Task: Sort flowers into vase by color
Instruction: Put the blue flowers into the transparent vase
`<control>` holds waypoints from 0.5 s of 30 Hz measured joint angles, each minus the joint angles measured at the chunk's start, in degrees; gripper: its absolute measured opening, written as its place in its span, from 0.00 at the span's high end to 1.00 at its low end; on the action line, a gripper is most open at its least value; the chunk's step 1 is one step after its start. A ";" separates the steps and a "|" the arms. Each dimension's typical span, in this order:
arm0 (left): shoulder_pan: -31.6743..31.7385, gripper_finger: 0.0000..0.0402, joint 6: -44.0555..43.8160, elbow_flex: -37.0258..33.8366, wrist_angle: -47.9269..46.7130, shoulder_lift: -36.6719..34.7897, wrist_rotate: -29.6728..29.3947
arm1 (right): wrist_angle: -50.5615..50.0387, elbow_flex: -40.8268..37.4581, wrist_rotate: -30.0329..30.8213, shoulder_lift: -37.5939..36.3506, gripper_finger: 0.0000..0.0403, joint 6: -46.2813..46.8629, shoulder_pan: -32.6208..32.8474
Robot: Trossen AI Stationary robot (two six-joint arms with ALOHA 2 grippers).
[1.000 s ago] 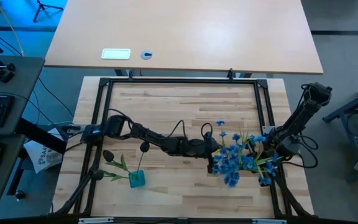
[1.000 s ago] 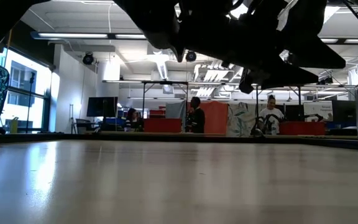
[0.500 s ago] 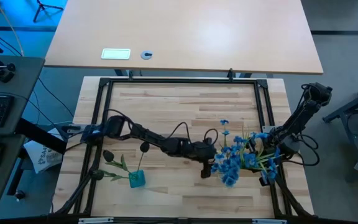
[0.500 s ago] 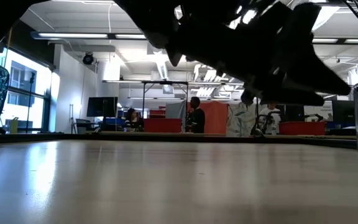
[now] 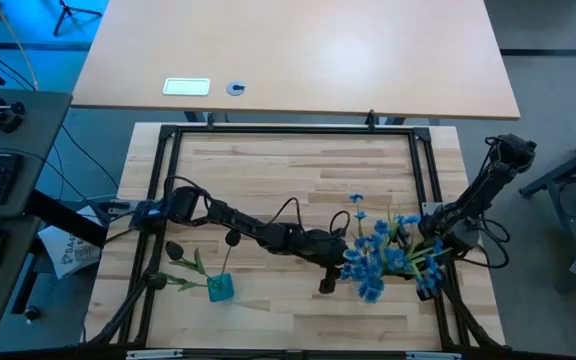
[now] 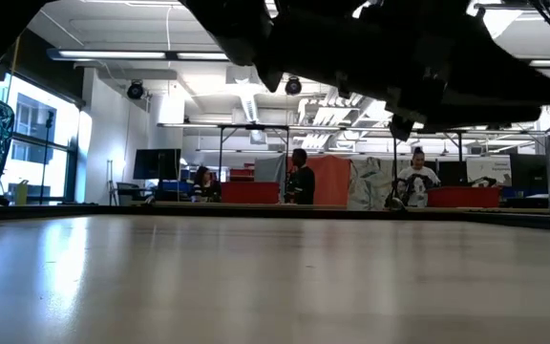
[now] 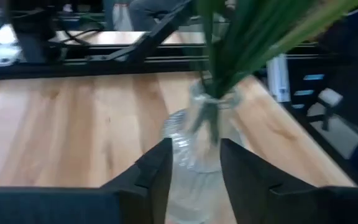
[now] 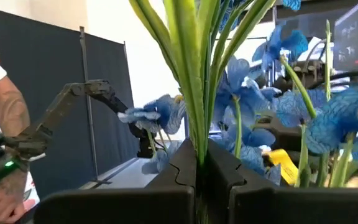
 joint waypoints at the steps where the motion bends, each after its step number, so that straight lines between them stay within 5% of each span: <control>1: -0.01 0.72 0.00 0.00 0.02 0.00 0.63 | 0.35 0.00 -0.12 0.57 1.00 0.45 -0.53; 15: 0.02 0.99 -0.02 0.00 -0.10 0.00 1.22 | 1.86 0.00 -0.25 -0.29 1.00 -3.95 -1.11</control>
